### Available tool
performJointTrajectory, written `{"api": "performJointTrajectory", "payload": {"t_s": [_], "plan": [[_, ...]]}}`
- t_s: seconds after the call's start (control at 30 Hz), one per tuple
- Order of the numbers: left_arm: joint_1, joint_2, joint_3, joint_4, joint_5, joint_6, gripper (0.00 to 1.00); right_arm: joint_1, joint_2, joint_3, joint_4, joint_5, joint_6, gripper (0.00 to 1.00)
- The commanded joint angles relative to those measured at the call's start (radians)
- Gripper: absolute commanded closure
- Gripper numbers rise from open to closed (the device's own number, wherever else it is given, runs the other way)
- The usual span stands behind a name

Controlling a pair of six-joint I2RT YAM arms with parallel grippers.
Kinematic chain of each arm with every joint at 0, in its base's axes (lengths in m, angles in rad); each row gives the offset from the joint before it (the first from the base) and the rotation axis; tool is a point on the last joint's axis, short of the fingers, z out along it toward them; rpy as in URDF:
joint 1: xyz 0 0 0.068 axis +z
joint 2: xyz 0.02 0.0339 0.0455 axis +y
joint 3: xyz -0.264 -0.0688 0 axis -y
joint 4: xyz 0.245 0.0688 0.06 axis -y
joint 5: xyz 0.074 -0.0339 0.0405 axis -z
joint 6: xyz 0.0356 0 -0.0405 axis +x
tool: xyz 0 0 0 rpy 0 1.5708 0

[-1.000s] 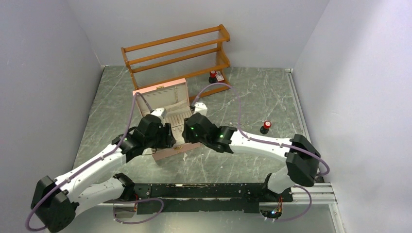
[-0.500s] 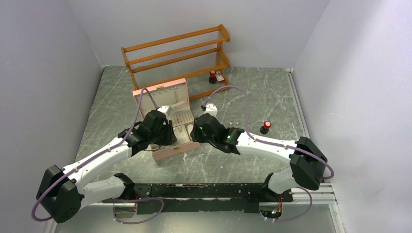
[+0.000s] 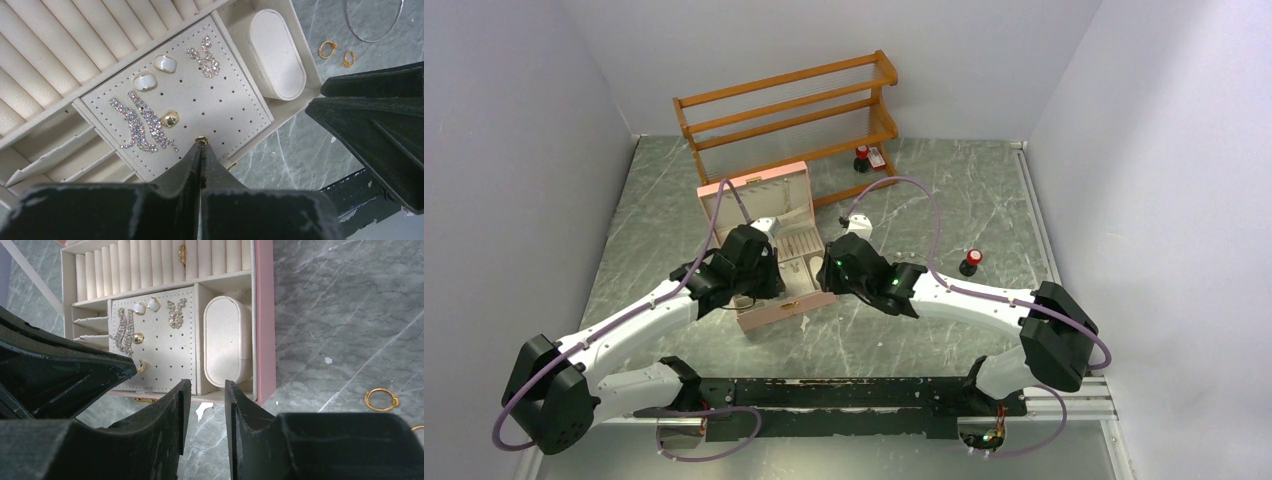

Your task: Organize the mixed jewelry

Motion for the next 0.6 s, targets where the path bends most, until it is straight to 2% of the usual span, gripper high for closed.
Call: {"api": "performJointTrajectory", "payload": {"t_s": [0.0,0.33,0.43,0.57], "plan": [[0.004,-0.004,0.038,-0.003,-0.005,0.016,0.95,-0.005,-0.025,-0.015,0.016,0.015,0.013,0.65],[0.003,-0.034,0.047,0.019,0.023,0.011,0.95,-0.020,-0.043,-0.025,0.051,-0.040,0.022,0.66],[0.004,-0.066,0.035,0.064,0.060,-0.007,0.95,-0.061,-0.082,-0.066,0.115,-0.146,0.064,0.63],[0.009,-0.102,0.019,0.132,0.117,-0.045,0.95,-0.133,-0.167,-0.172,0.294,-0.310,0.196,0.54]]}}
